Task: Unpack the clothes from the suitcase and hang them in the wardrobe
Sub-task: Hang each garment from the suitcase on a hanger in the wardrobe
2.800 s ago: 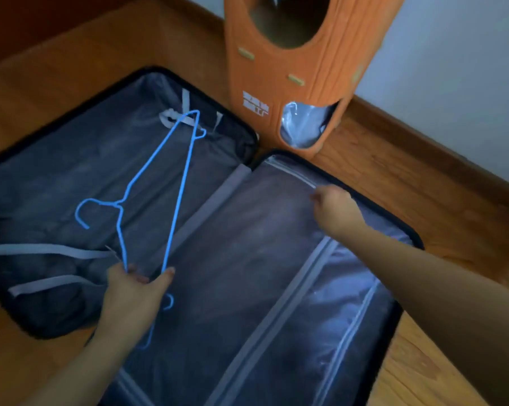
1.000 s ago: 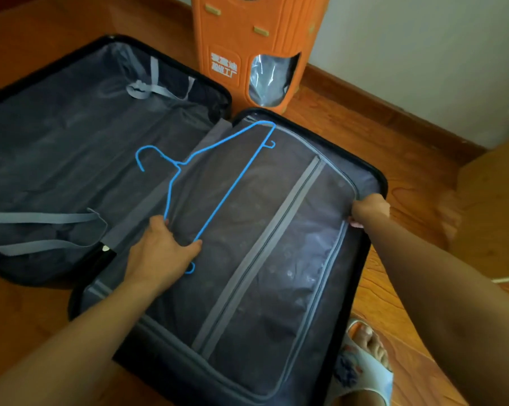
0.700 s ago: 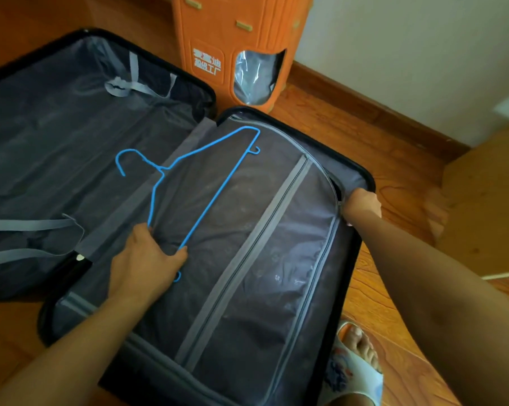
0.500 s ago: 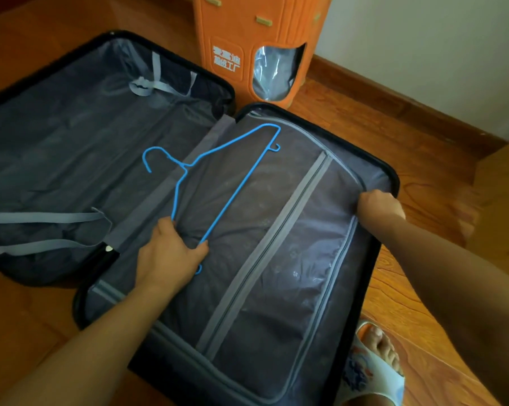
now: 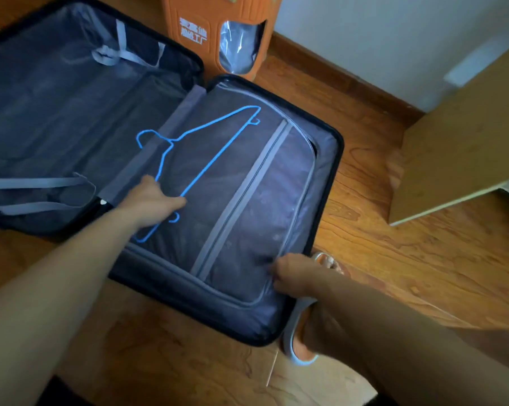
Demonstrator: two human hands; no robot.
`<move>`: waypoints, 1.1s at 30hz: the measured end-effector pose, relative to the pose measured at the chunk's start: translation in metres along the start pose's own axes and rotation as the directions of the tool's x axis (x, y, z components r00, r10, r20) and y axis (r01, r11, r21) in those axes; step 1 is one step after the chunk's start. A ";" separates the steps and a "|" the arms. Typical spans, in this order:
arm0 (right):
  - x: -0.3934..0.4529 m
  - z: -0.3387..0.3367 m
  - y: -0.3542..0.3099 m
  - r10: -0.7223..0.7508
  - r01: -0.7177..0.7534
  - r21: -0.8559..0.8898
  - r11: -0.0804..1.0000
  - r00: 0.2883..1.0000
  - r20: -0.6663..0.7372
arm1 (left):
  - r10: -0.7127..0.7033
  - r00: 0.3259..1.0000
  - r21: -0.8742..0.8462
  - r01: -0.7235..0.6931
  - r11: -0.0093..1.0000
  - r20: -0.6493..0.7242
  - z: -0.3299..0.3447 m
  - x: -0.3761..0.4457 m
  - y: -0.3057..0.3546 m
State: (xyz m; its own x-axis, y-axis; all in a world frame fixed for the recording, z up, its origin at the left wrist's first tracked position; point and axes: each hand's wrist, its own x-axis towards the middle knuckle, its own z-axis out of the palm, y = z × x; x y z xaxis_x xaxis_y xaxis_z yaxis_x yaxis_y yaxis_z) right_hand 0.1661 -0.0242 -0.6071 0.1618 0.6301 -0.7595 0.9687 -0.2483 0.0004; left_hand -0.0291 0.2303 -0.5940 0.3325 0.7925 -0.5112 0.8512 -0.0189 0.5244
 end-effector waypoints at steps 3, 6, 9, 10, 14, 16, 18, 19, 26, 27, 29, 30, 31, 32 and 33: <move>-0.009 0.019 -0.049 0.002 -0.001 0.066 0.998 1.000 -0.010 | -0.003 1.000 -0.018 0.003 1.000 0.014 -0.024 -0.025 -0.022; -0.008 0.022 -0.063 0.084 -0.082 0.060 0.995 0.996 -0.036 | -0.030 0.998 -0.126 0.036 0.991 0.051 -0.054 -0.047 -0.048; -0.011 0.012 -0.068 0.188 -0.207 0.181 0.962 0.975 0.115 | -0.044 0.999 -0.328 0.051 0.943 0.028 -0.074 -0.060 -0.067; -0.017 0.008 -0.073 0.225 -0.256 0.209 0.944 0.961 0.162 | -0.051 0.998 -0.345 0.038 0.938 -0.027 -0.078 -0.060 -0.072; -0.033 0.000 -0.105 0.313 -0.424 0.410 0.808 0.898 0.310 | -0.051 0.985 -0.373 -0.014 0.928 -0.164 -0.074 -0.067 -0.081; -0.034 -0.002 -0.121 0.328 -0.423 0.519 0.743 0.906 0.269 | -0.096 0.984 -0.424 0.023 0.905 -0.152 -0.066 -0.071 -0.076; -0.030 0.001 -0.137 0.345 -0.426 0.765 0.483 0.896 0.281 | -0.115 0.986 -0.480 0.043 0.876 -0.120 -0.056 -0.071 -0.069; -0.023 0.001 -0.148 0.346 -0.393 0.837 0.382 0.900 0.265 | -0.108 0.987 -0.497 0.034 0.867 -0.120 -0.052 -0.070 -0.068; 0.045 -0.049 -0.218 0.211 -0.317 0.948 -0.042 0.924 0.318 | -0.256 0.935 -0.508 0.101 0.855 -0.245 -0.056 -0.062 -0.069; 0.056 -0.058 -0.229 0.199 -0.276 0.960 -0.045 0.939 0.279 | -0.271 0.924 -0.522 0.097 0.847 -0.268 -0.060 -0.059 -0.073; 0.078 -0.079 -0.250 0.176 -0.186 0.982 -0.031 0.966 0.189 | -0.306 0.907 -0.545 0.105 0.832 -0.291 -0.070 -0.050 -0.083; 0.090 -0.088 -0.259 0.162 -0.148 0.988 -0.037 0.975 0.152 | -0.330 0.900 -0.571 0.116 0.813 -0.286 -0.076 -0.046 -0.088; 0.099 -0.098 -0.267 0.157 -0.132 0.990 -0.052 0.978 0.138 | -0.341 0.891 -0.588 0.109 0.802 -0.299 -0.084 -0.046 -0.090; 0.109 -0.105 -0.276 0.156 -0.121 0.991 -0.063 0.979 0.129 | -0.347 0.883 -0.600 0.097 0.794 -0.316 -0.091 -0.045 -0.092; 0.118 -0.111 -0.284 0.157 -0.118 0.991 -0.064 0.979 0.127 | -0.347 0.876 -0.620 0.072 0.781 -0.334 -0.098 -0.045 -0.093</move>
State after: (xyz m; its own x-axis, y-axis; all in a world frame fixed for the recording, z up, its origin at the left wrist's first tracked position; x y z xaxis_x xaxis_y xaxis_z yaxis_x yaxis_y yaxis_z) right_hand -0.0687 0.2021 -0.6242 0.2870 0.4846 -0.8263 -0.2679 -0.7875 -0.5550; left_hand -0.1626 0.2556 -0.5530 -0.1392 0.9049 -0.4021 0.4374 0.4205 0.7949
